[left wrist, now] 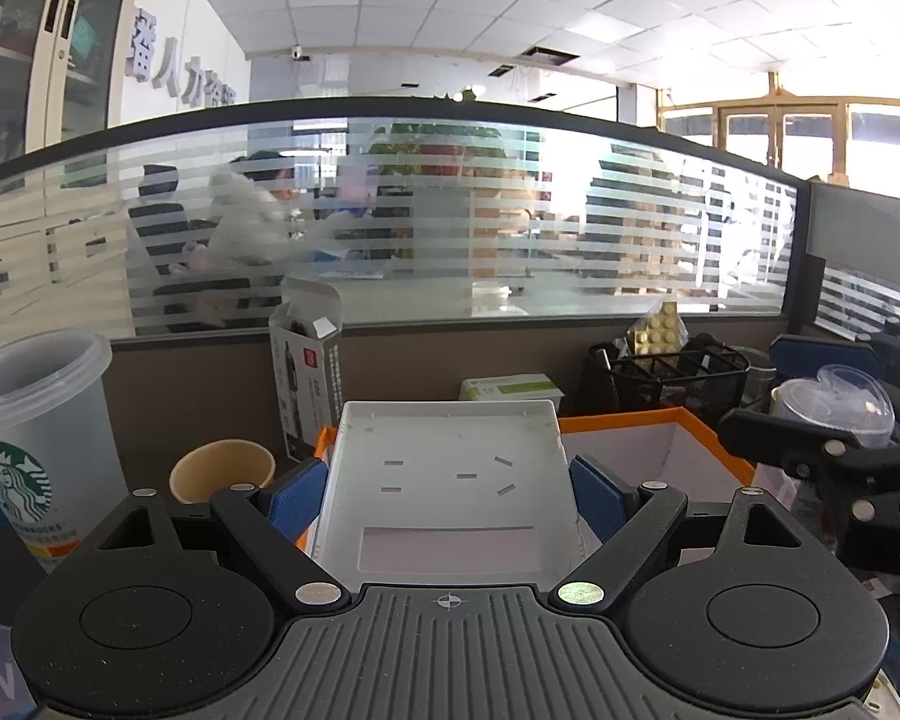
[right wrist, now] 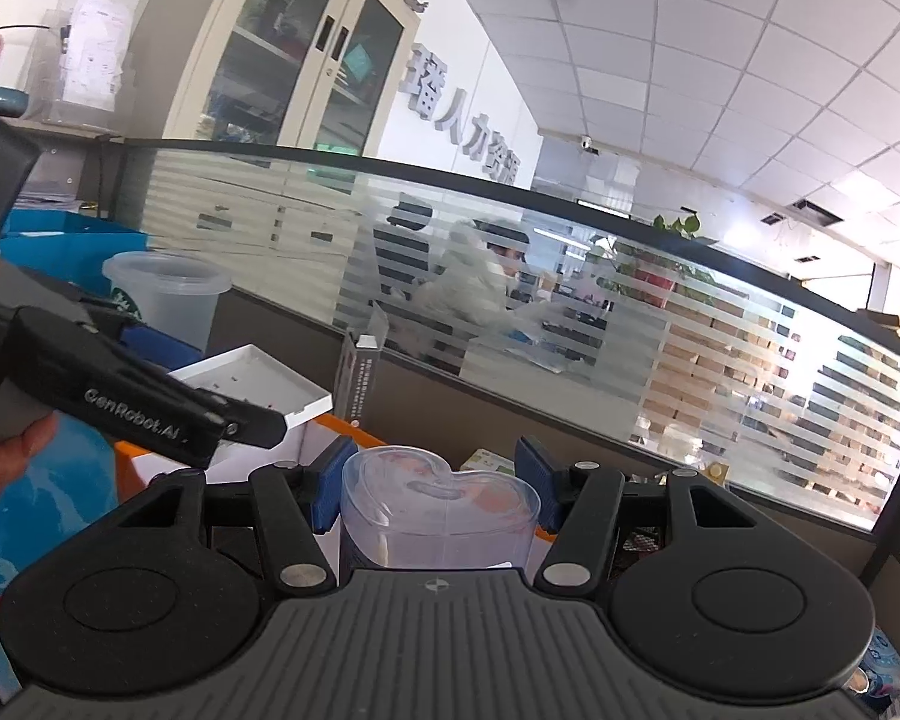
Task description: Organize rigid objects
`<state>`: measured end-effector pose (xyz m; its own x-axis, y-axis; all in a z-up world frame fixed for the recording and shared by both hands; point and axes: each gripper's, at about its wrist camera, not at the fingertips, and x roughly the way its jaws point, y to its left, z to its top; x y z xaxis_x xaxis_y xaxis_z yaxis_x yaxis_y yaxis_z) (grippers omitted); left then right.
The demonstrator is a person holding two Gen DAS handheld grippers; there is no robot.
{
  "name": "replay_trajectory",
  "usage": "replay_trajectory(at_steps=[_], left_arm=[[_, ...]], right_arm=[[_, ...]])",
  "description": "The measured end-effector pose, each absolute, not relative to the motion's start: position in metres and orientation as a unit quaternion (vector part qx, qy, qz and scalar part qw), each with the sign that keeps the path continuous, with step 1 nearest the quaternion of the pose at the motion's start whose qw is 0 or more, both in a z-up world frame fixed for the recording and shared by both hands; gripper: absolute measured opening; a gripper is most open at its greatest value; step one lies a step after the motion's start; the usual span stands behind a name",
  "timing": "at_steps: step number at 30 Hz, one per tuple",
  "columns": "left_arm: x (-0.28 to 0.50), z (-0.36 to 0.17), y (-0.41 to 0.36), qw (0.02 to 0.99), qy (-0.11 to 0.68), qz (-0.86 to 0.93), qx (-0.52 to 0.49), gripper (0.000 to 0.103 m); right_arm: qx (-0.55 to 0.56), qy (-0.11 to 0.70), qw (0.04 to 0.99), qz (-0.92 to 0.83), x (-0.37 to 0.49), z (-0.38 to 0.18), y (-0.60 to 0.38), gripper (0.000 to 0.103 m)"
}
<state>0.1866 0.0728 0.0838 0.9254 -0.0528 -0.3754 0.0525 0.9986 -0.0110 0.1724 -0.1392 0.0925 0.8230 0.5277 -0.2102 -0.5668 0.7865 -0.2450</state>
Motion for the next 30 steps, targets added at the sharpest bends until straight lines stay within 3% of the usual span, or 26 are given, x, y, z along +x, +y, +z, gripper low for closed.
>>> replay_trajectory(at_steps=[14, 30], left_arm=[[0.219, 0.084, 0.062, 0.976, 0.215, -0.017, 0.010, 0.088], [0.236, 0.049, 0.055, 0.961, 0.276, -0.019, 0.030, 0.088]], right_arm=[[-0.136, 0.116, 0.946, 0.269, 0.230, 0.095, -0.137, 0.055], [-0.115, 0.228, 0.932, 0.257, 0.268, 0.052, -0.136, 0.055]])
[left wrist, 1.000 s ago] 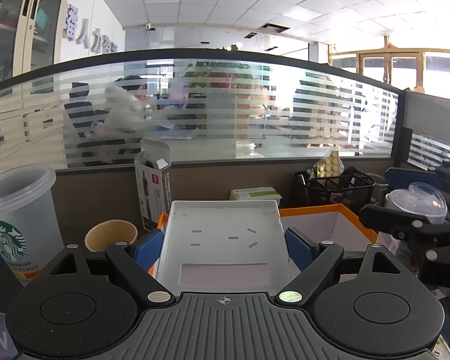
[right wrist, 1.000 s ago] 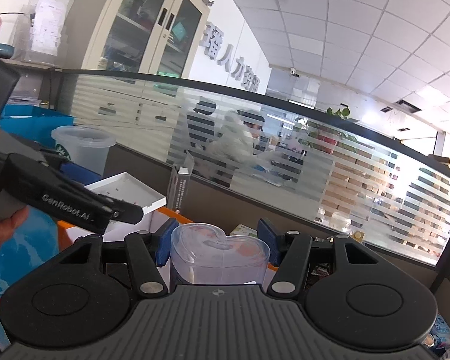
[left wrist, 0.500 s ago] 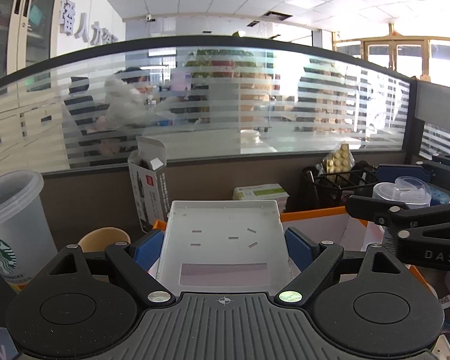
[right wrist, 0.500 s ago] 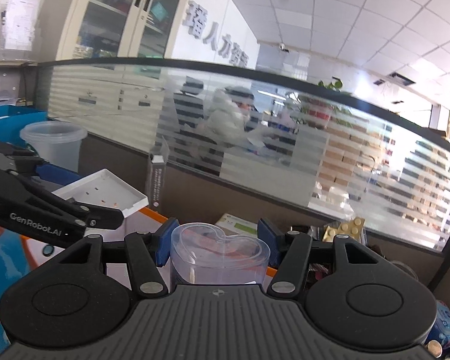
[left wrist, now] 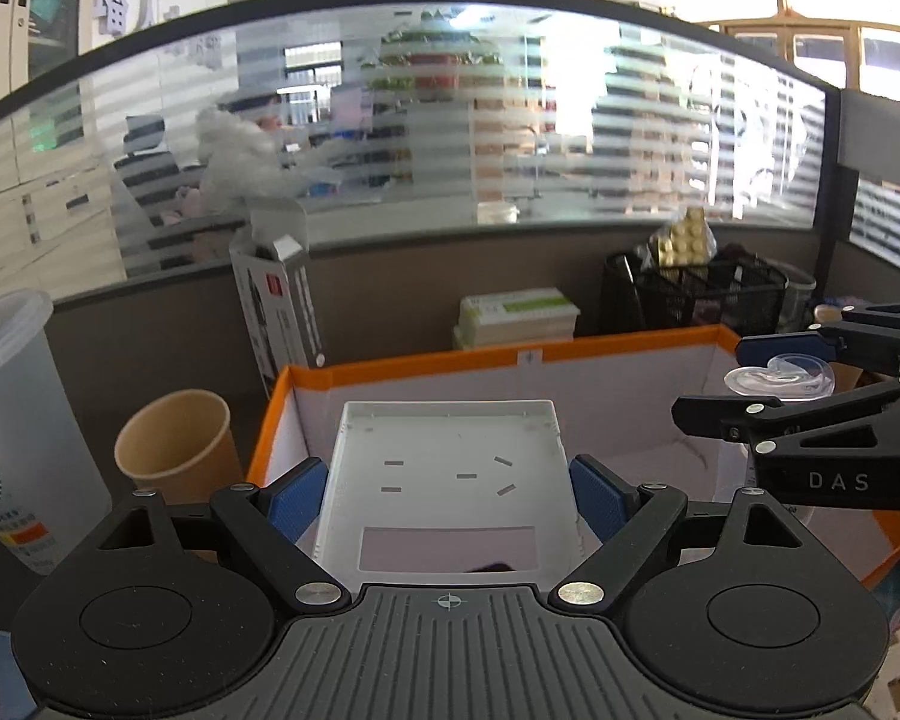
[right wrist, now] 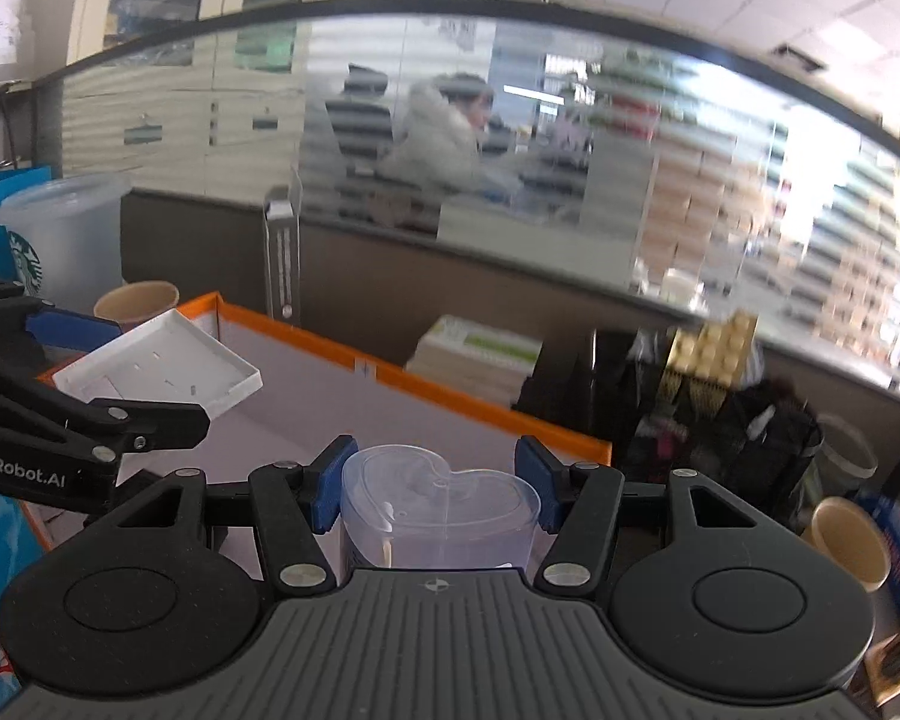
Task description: Organize rigid objects
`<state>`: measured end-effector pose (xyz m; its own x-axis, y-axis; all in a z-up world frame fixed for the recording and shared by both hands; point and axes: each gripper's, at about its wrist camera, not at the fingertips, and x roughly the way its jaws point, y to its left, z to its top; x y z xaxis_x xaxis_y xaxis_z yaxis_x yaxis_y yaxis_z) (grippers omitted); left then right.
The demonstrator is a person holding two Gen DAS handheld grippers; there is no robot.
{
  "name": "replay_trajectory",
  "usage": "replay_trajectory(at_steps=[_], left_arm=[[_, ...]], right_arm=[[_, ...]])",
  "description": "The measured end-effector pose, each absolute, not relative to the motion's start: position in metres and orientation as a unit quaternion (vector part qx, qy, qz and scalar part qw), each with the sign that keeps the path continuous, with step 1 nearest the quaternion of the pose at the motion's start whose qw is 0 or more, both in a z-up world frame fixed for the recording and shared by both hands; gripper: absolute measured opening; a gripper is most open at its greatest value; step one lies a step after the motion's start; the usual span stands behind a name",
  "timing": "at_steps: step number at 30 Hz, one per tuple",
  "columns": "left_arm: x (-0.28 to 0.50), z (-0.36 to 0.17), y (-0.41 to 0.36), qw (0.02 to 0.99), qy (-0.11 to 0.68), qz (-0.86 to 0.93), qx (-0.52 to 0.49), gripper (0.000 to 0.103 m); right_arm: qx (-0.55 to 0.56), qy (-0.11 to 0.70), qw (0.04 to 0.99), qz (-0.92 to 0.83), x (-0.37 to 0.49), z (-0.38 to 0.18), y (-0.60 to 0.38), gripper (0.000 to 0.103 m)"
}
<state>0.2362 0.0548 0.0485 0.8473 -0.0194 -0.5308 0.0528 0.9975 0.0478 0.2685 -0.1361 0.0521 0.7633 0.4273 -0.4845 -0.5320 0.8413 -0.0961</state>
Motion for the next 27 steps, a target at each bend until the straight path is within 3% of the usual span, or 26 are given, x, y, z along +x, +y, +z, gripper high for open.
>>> replay_trajectory(at_steps=[27], left_arm=[[0.249, 0.013, 0.049, 0.944, 0.328, -0.028, 0.027, 0.088]], right_arm=[[-0.138, 0.261, 0.925, 0.240, 0.267, 0.030, -0.138, 0.055]])
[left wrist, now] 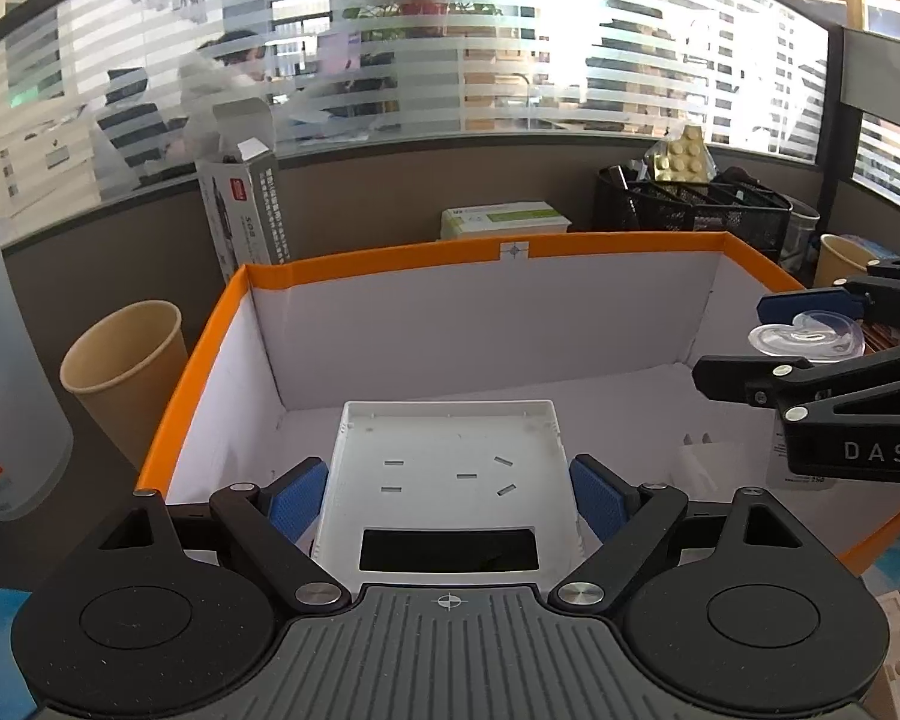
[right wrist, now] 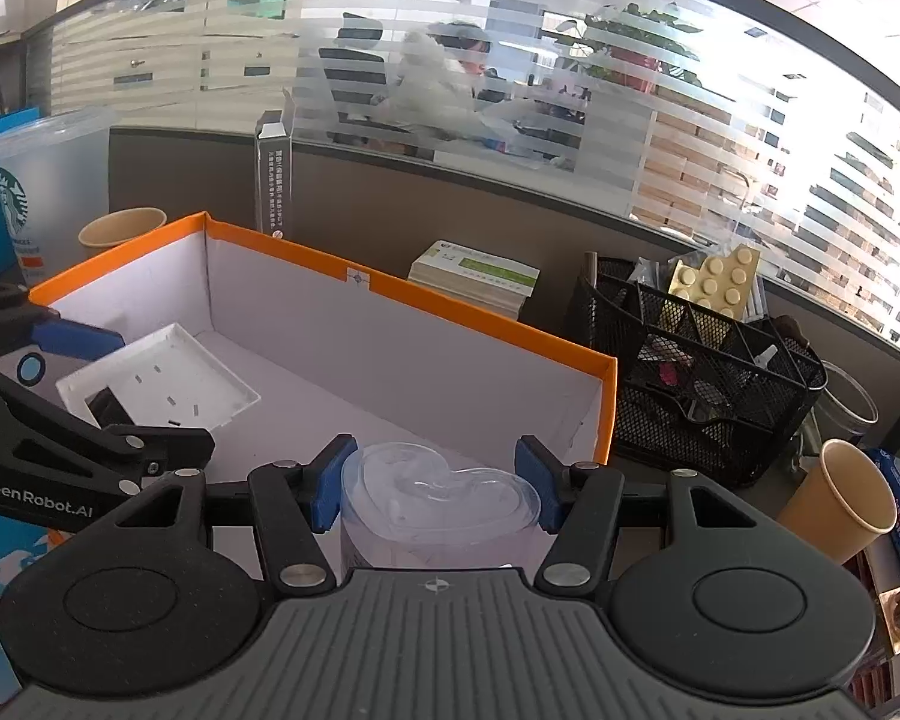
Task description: Organize rigid objects
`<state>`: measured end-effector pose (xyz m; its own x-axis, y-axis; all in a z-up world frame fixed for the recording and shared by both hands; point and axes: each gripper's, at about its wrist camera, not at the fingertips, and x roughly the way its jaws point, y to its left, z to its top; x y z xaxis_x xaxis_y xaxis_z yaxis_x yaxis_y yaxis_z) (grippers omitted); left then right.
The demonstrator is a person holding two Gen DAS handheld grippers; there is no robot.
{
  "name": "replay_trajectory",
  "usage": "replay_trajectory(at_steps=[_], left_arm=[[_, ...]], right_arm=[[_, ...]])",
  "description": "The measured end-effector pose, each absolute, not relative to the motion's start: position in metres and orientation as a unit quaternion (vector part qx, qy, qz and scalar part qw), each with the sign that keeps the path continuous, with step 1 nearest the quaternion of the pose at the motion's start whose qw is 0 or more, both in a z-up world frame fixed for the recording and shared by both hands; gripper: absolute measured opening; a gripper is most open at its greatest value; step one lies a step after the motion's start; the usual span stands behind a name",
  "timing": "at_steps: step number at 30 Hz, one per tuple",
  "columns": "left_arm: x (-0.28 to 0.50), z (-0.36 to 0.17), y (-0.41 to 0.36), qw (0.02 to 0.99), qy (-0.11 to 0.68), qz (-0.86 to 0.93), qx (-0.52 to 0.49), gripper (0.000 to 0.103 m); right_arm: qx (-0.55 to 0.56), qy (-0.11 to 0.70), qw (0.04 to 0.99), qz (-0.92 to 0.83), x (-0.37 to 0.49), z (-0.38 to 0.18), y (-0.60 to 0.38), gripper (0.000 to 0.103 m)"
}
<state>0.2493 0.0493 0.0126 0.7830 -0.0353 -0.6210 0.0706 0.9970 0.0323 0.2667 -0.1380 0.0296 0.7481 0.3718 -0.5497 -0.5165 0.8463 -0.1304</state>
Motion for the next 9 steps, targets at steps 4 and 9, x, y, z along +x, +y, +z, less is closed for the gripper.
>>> replay_trajectory(at_steps=[4, 9], left_arm=[[0.2498, 0.0123, 0.0492, 0.944, 0.328, -0.027, 0.026, 0.088], [0.2495, 0.0124, 0.0489, 0.943, 0.331, -0.018, 0.023, 0.089]], right_arm=[[-0.132, 0.260, 0.926, 0.238, 0.2663, 0.0289, -0.1396, 0.056], [-0.128, 0.260, 0.928, 0.236, 0.2657, 0.0292, -0.1404, 0.056]])
